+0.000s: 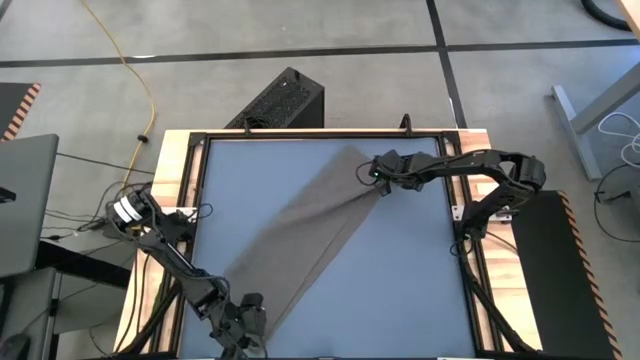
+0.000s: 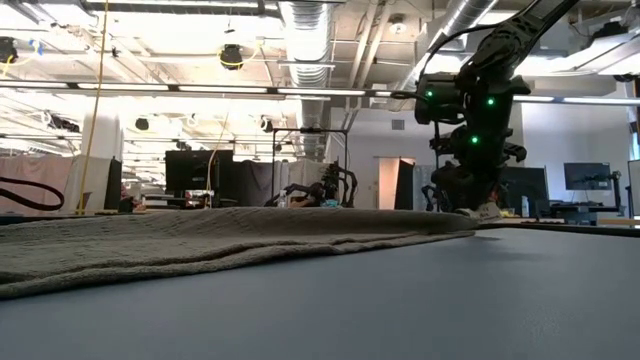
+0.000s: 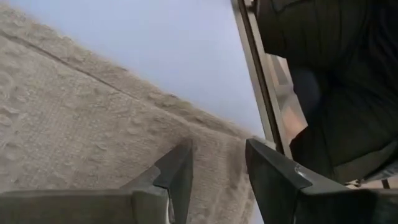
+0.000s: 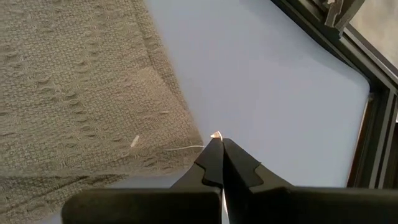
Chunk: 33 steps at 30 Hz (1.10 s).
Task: Roll towel
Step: Roll the gray towel
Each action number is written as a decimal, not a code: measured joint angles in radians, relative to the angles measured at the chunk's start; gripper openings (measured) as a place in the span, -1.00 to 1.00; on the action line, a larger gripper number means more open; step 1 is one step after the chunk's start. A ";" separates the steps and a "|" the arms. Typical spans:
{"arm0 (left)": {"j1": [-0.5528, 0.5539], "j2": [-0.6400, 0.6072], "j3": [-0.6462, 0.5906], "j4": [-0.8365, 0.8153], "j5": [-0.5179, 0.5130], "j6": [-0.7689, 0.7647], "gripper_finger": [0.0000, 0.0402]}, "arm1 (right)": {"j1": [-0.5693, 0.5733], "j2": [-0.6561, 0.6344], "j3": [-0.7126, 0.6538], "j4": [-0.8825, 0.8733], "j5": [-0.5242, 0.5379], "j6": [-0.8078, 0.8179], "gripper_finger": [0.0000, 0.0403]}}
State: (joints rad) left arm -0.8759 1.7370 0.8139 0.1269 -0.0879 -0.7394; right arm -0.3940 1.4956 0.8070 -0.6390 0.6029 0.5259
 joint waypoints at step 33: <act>-0.053 0.076 0.001 0.130 -0.004 0.021 -0.93 | 0.001 0.000 0.000 0.022 -0.032 0.008 -0.90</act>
State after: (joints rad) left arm -0.9291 1.8126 0.8150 0.2565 -0.0922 -0.7187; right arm -0.3931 1.4956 0.8070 -0.6170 0.5708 0.5343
